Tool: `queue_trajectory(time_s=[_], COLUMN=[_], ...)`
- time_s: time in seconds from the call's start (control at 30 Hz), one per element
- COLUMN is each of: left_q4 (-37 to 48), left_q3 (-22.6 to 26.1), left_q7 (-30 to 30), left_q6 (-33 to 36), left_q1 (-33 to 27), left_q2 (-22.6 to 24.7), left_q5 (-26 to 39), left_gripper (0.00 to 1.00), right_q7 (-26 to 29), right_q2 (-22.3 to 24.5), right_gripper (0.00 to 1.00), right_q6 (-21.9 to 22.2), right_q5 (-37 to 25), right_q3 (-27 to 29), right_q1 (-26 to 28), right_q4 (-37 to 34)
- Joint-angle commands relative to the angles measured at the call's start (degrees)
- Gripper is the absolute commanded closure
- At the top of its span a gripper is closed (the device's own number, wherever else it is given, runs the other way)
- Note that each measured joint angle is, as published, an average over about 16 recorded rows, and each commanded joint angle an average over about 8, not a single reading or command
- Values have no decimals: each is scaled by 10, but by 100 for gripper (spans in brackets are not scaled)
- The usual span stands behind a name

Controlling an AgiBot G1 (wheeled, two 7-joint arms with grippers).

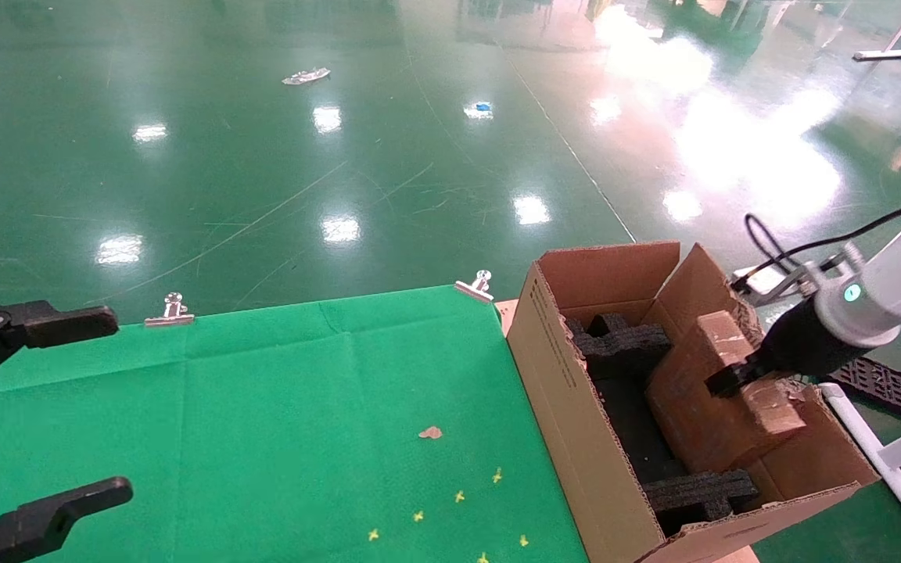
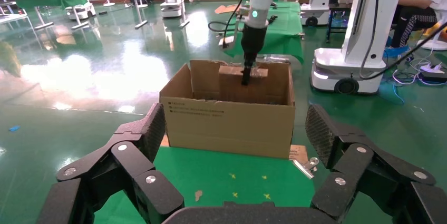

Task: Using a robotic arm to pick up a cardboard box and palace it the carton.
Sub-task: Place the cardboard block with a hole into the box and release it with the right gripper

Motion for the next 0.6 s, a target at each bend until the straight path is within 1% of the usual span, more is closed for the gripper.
queue_trajectory(time_s=[0.03,0.23,0.33,0.37,0.6], left_q4=[0,0,0,0,0], left_q3=[0,0,0,0,1], left_q7=[0,0,0,0,0], left_q6=[0,0,0,0,0], left_q1=[0,0,0,0,0], left_q2=[0,0,0,0,0], left_q5=[0,0,0,0,0], left_gripper=[0,0,0,0,0], right_q7=[-1,-23,-36,-39,-68], right_q2=[-5,-12,-13,-13,-7], right_gripper=[100,100,100,94,6], right_q6=[13,71,89,92,91], right_q5=[4,26,36,39,59], right_q3=[2,18,24,26,40], right_q1=[-18,-71,-90,-95,-109], right_q4=[-2,-1,-1,-2,-5])
